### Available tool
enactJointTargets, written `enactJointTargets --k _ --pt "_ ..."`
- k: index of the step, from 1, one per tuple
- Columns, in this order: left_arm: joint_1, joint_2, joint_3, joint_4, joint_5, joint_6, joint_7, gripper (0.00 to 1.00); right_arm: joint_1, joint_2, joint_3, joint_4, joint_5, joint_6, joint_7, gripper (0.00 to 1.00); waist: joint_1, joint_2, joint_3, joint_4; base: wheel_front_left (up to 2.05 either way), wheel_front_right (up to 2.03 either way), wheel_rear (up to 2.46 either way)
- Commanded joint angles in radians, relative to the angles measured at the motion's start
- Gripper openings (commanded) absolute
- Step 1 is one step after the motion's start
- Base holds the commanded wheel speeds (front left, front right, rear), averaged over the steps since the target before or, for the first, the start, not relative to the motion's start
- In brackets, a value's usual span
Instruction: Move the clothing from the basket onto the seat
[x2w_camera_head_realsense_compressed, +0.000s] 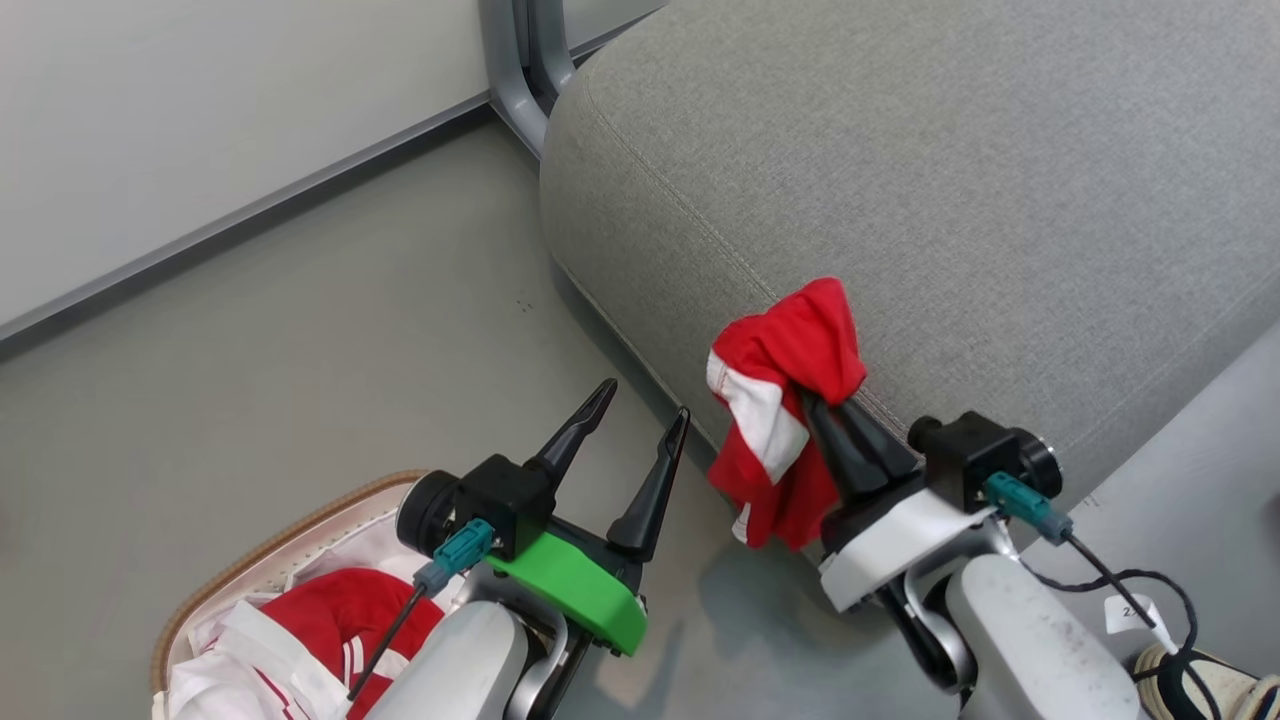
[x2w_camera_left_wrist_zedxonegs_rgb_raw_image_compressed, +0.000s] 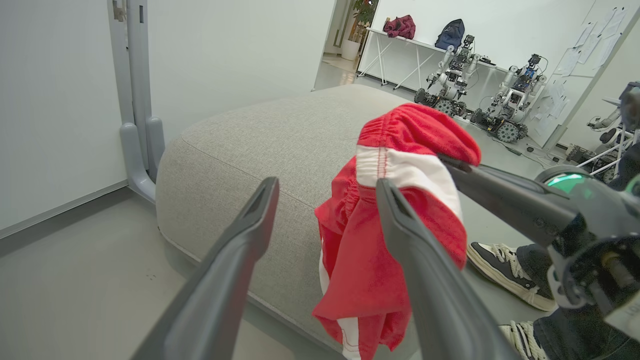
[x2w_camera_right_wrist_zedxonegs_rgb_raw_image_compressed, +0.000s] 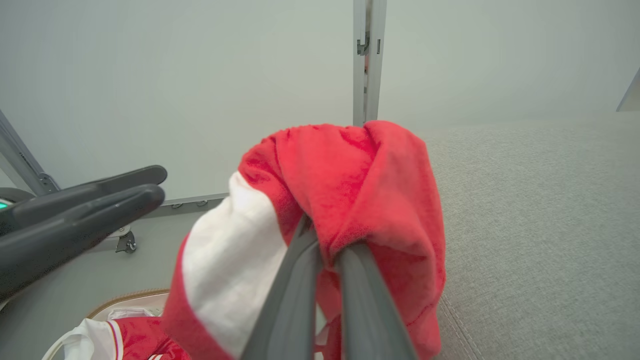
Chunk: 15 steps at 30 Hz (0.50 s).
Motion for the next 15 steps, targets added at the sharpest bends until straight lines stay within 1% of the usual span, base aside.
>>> enactJointTargets --k 1,4,8,12,15 --pt "-0.016 0.009 -0.001 0.003 -0.005 -0.003 -0.001 1.00 -0.021 -0.013 -0.011 -0.001 -0.011 -0.001 -0.005 0.00 0.0000 -0.0001 0.014 -0.004 0.00 0.00 0.00" --pt "-0.017 0.020 0.009 0.007 -0.006 -0.003 -0.001 1.00 -0.061 -0.032 -0.028 0.010 -0.026 -0.001 -0.005 0.00 0.0000 -0.0001 0.033 -0.003 0.00 0.00 0.00" --pt "-0.001 0.038 0.038 0.006 0.011 -0.003 -0.001 1.00 -0.158 -0.081 -0.050 0.033 -0.046 -0.001 -0.005 0.00 0.0000 -0.0001 0.069 0.000 0.00 0.00 0.00" --pt "0.016 0.062 0.081 -0.005 0.038 -0.003 -0.001 1.00 -0.291 -0.146 -0.068 0.061 -0.064 -0.001 -0.005 0.00 0.0000 -0.0001 0.117 0.006 0.00 0.00 0.00" --pt "0.000 0.072 0.081 -0.010 0.054 -0.003 -0.001 1.00 -0.398 -0.209 -0.109 0.079 -0.075 -0.001 -0.005 0.00 0.0000 -0.0001 0.166 0.041 0.00 0.00 0.00"
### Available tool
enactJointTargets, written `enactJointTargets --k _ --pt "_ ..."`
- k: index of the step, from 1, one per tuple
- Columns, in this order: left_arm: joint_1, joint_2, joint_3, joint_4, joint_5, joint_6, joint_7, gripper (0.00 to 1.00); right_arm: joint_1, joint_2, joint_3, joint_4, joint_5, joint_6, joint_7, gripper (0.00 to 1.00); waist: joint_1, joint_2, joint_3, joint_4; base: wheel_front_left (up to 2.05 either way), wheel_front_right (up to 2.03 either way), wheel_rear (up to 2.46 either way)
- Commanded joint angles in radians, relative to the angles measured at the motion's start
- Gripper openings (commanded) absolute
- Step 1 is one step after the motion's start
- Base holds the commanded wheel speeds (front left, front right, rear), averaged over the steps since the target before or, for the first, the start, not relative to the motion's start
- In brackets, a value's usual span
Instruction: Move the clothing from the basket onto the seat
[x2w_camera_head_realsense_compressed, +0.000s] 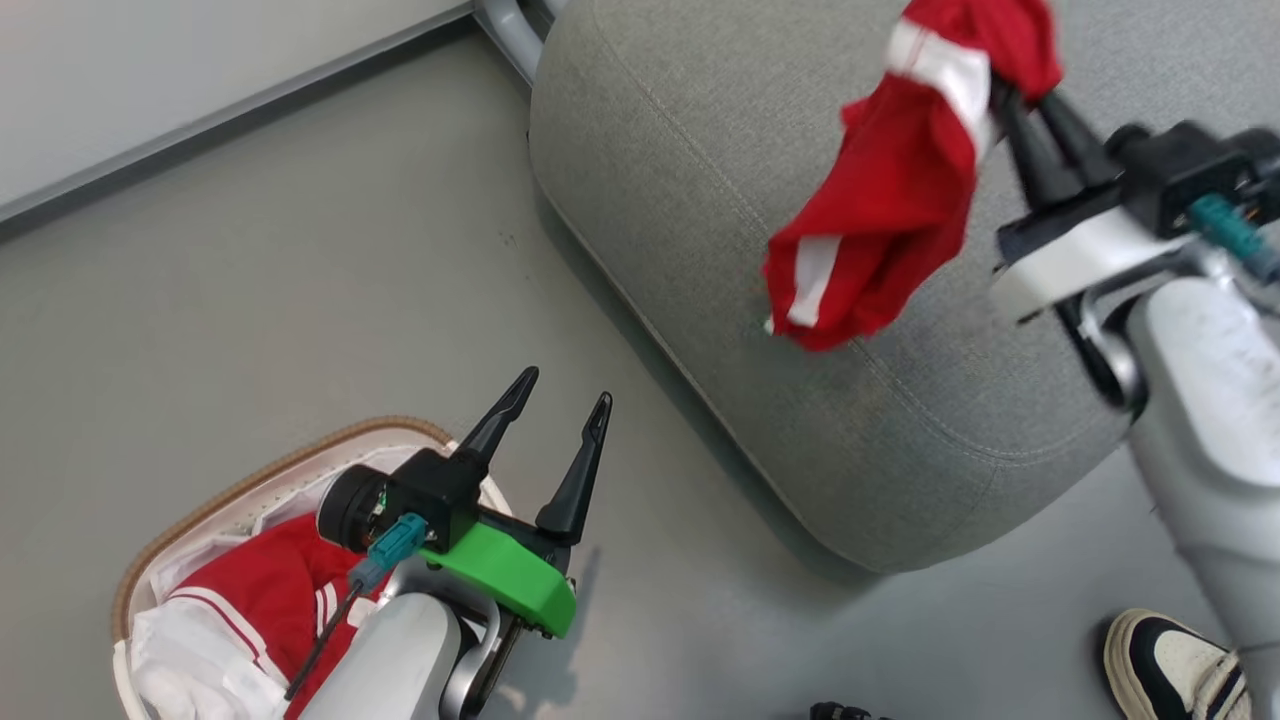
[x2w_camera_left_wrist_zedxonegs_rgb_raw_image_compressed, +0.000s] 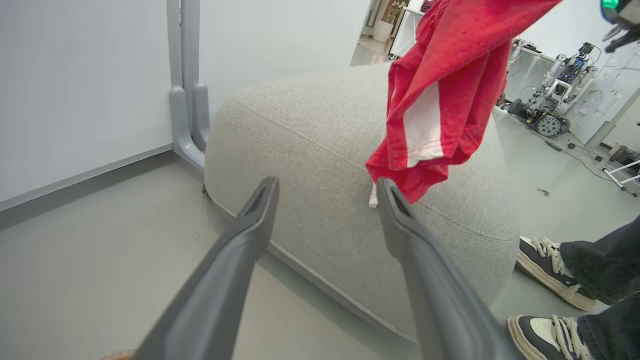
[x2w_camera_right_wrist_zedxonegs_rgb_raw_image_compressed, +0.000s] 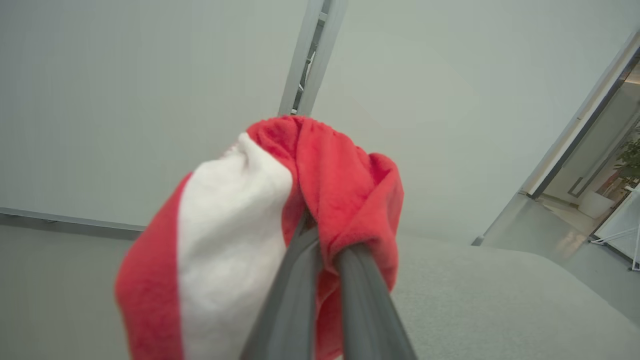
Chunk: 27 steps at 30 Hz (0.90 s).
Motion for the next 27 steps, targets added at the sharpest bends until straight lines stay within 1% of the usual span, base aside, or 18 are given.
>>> enactJointTargets --k 1,5,10,14,17,21,27 --pt "-0.016 0.013 0.003 -0.005 0.008 -0.003 -0.001 1.00 -0.049 -0.021 -0.015 0.010 -0.010 -0.001 -0.005 0.00 0.0000 -0.0001 0.065 0.045 0.00 0.00 0.00" --pt "-0.043 0.025 -0.004 -0.007 0.018 -0.003 -0.001 1.00 -0.165 -0.094 -0.053 0.048 -0.030 -0.001 -0.005 0.00 0.0000 -0.0001 0.124 0.089 0.00 0.00 0.00" --pt "-0.074 0.038 -0.010 -0.008 0.027 -0.003 -0.001 1.00 -0.287 -0.164 -0.120 0.109 -0.048 -0.001 -0.005 0.00 0.0000 -0.0001 0.193 0.134 0.00 0.00 0.00" --pt "-0.099 0.048 -0.012 -0.008 0.033 -0.003 -0.001 1.00 -0.348 -0.216 -0.185 0.194 -0.062 -0.001 -0.005 0.00 0.0000 -0.0001 0.245 0.166 0.00 0.00 0.00" --pt "-0.121 0.050 -0.021 -0.013 0.038 -0.003 -0.001 1.00 -0.379 -0.257 -0.263 0.282 -0.083 -0.001 -0.005 0.00 0.0000 -0.0001 0.284 0.195 0.00 0.00 0.00" --pt "-0.144 0.050 -0.019 -0.014 0.043 -0.003 -0.001 1.00 -0.377 -0.261 -0.348 0.381 -0.113 -0.001 -0.005 0.00 0.0000 -0.0001 0.323 0.221 0.00 0.00 0.00" --pt "-0.159 0.045 -0.011 -0.012 0.050 -0.003 -0.001 1.00 -0.316 -0.202 -0.462 0.517 -0.149 -0.001 -0.005 0.00 0.0000 -0.0001 0.360 0.242 0.00 0.00 0.00"
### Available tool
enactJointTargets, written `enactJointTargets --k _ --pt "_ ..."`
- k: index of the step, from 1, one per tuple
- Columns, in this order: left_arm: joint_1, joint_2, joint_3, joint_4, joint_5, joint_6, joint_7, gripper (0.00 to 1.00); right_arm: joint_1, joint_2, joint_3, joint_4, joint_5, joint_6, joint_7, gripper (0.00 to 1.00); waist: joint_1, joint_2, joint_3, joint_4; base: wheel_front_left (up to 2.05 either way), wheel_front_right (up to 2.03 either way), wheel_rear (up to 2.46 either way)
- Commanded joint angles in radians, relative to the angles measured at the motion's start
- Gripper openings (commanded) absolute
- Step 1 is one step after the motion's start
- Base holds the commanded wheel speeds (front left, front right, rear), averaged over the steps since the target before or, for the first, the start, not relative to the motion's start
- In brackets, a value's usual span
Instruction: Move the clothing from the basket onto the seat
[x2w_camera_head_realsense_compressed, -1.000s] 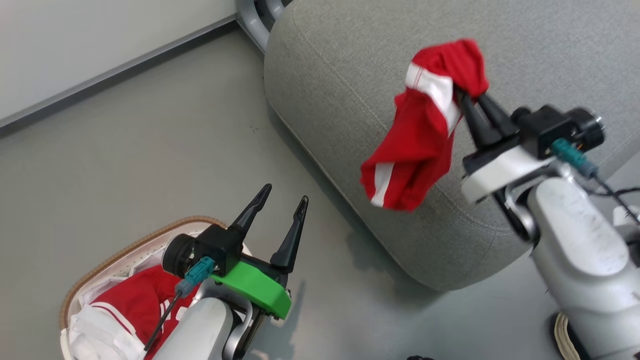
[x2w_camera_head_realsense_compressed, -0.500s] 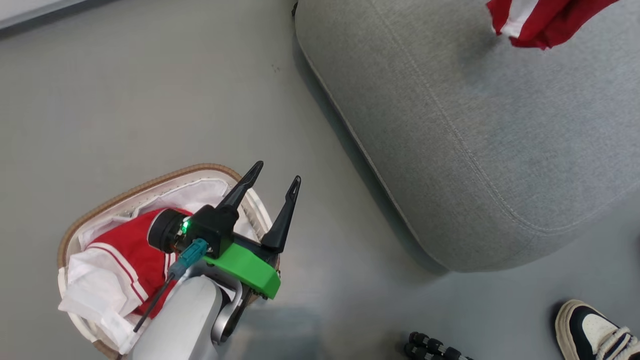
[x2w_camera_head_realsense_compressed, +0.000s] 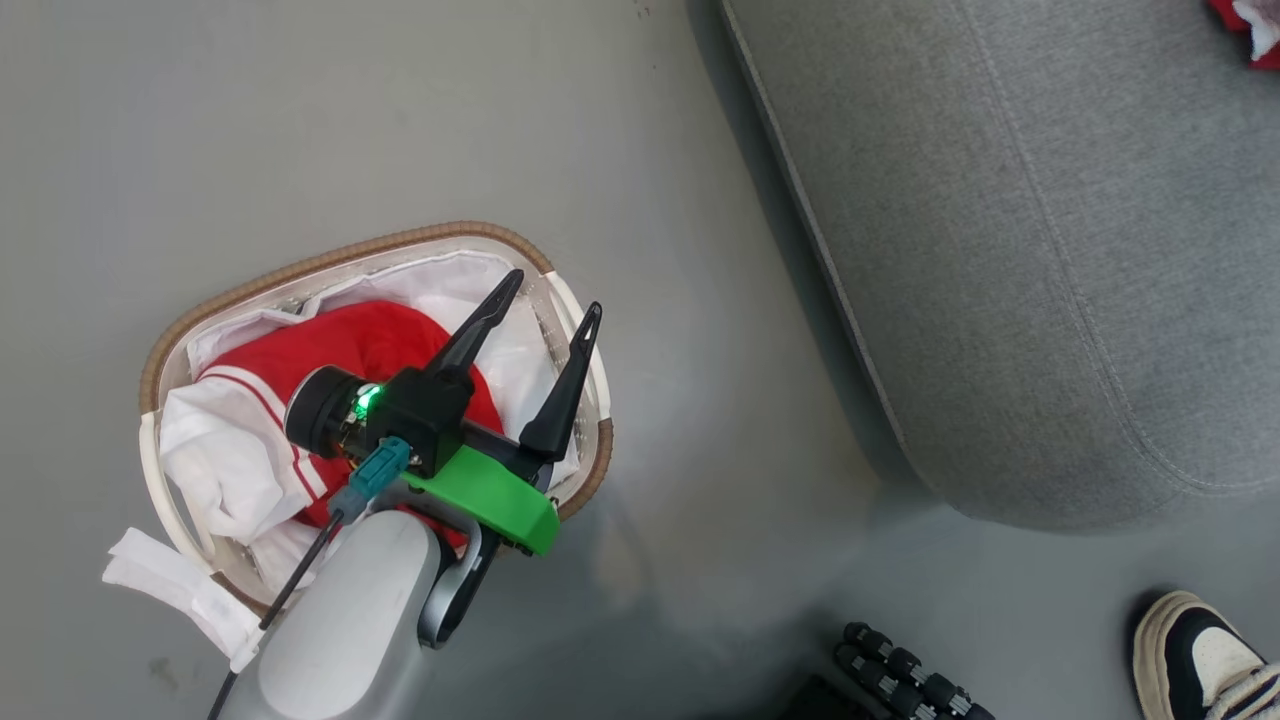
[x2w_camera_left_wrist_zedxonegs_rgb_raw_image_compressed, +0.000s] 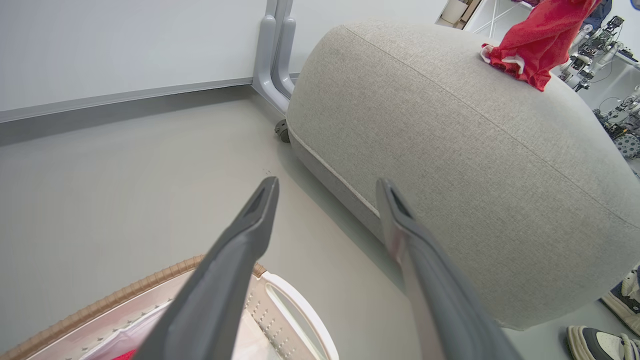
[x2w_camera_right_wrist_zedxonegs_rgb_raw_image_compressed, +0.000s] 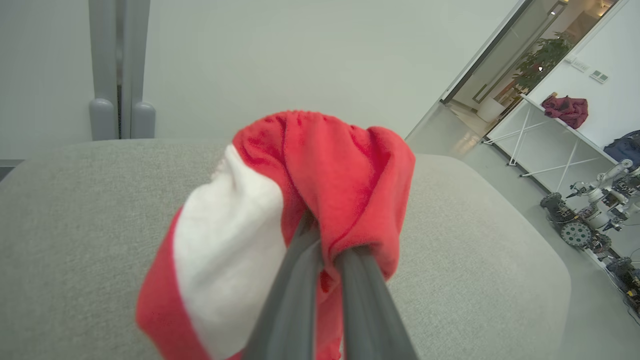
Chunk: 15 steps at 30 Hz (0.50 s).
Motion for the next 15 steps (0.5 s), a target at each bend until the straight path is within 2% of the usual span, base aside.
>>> enactJointTargets --k 1,2,3,4,15 --pt "-0.020 0.004 0.003 0.001 0.011 -0.003 -0.001 1.00 0.027 0.014 -0.017 0.027 -0.011 -0.001 -0.005 0.00 -0.0002 -0.0001 0.036 0.035 0.00 0.00 0.00" --pt "-0.022 0.002 0.005 0.003 0.012 -0.003 -0.001 1.00 0.037 0.025 -0.039 0.044 -0.011 -0.001 -0.005 0.12 -0.0002 -0.0001 0.037 0.039 0.00 0.00 0.00" --pt "-0.024 0.000 0.009 0.004 0.012 -0.003 -0.001 1.00 0.047 0.032 -0.054 0.051 -0.012 -0.001 -0.005 0.48 -0.0002 -0.0001 0.038 0.041 0.00 0.00 0.00" --pt "-0.026 -0.003 0.015 0.005 0.013 -0.003 -0.001 1.00 0.064 0.044 -0.070 0.055 -0.014 -0.001 -0.005 1.00 -0.0002 -0.0001 0.036 0.045 0.00 0.00 0.00" --pt "0.031 -0.029 0.101 0.024 0.014 -0.003 -0.001 1.00 0.334 0.179 -0.142 -0.093 -0.036 -0.001 -0.005 1.00 -0.0002 -0.0001 -0.056 0.074 0.00 0.00 0.00"
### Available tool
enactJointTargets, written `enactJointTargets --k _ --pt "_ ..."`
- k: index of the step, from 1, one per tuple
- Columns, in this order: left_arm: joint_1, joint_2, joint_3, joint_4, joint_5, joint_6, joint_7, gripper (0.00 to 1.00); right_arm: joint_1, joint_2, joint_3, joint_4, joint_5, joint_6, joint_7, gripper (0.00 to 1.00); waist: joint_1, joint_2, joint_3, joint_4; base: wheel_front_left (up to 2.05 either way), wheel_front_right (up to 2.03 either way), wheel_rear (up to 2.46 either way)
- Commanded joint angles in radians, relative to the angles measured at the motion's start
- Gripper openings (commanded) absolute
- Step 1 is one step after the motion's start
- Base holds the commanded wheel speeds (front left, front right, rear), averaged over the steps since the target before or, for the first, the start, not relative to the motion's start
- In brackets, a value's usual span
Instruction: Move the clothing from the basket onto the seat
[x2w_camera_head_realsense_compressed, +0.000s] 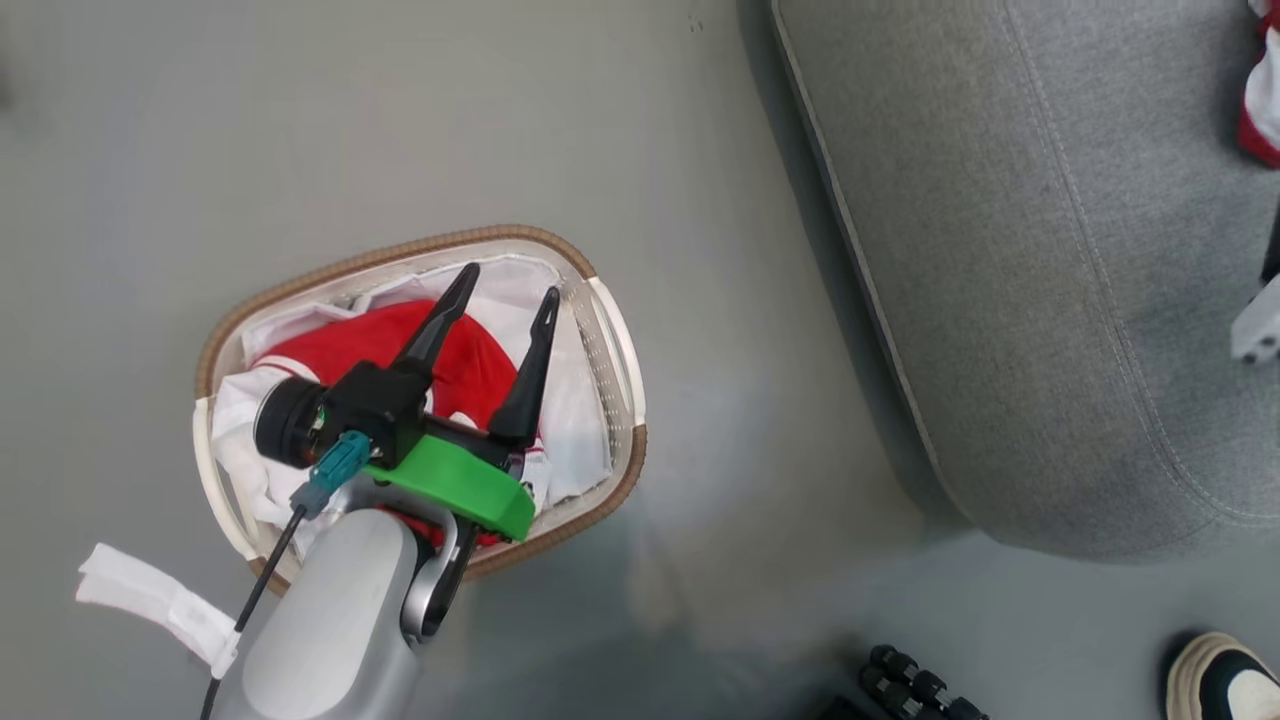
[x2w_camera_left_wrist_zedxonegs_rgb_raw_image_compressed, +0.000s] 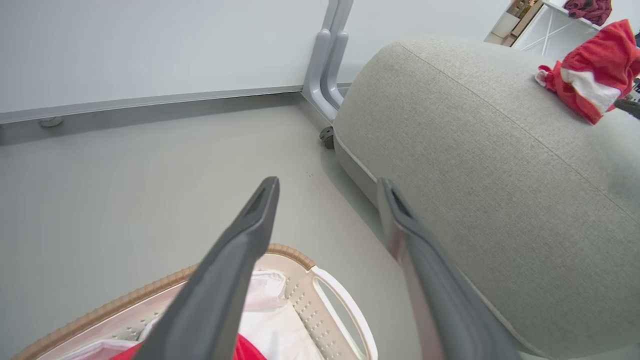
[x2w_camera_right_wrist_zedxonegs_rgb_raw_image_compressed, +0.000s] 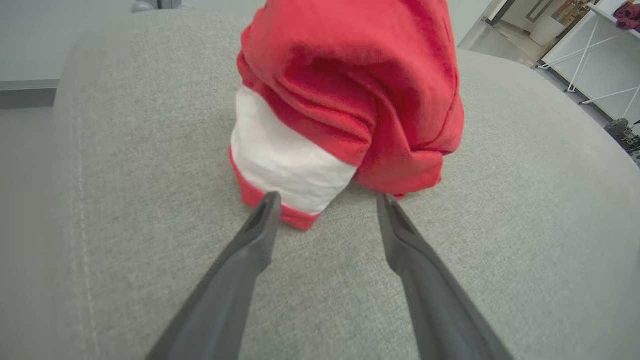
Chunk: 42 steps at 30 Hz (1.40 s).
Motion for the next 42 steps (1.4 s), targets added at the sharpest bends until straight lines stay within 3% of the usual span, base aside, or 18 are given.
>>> enactJointTargets --k 1,10,22,31,42 --pt "0.021 -0.002 0.021 0.004 0.015 -0.003 -0.001 1.00 0.045 0.009 -0.001 -0.024 -0.003 -0.001 -0.005 1.00 -0.0001 0.0000 -0.047 0.018 0.00 0.00 0.00" --pt "0.128 -0.050 0.162 0.004 0.060 -0.003 -0.001 1.00 0.266 0.099 0.024 -0.185 0.028 -0.001 -0.005 1.00 -0.0001 0.0000 -0.181 0.078 0.00 0.00 0.00" --pt "0.237 -0.093 0.342 0.017 0.140 -0.001 -0.001 1.00 0.340 0.191 0.232 -0.298 0.074 -0.001 -0.005 1.00 -0.0001 0.0000 -0.311 0.178 0.00 0.00 0.00" --pt "0.283 -0.096 0.391 0.013 0.114 0.054 -0.001 1.00 0.349 0.227 0.378 -0.323 0.082 -0.001 -0.005 1.00 -0.0001 0.0000 -0.387 0.234 0.00 0.00 0.00" --pt "0.357 -0.096 0.411 0.027 0.104 0.074 -0.001 1.00 0.433 0.246 0.407 -0.330 0.073 -0.001 -0.005 1.00 -0.0001 0.0000 -0.481 0.248 0.00 0.00 0.00"
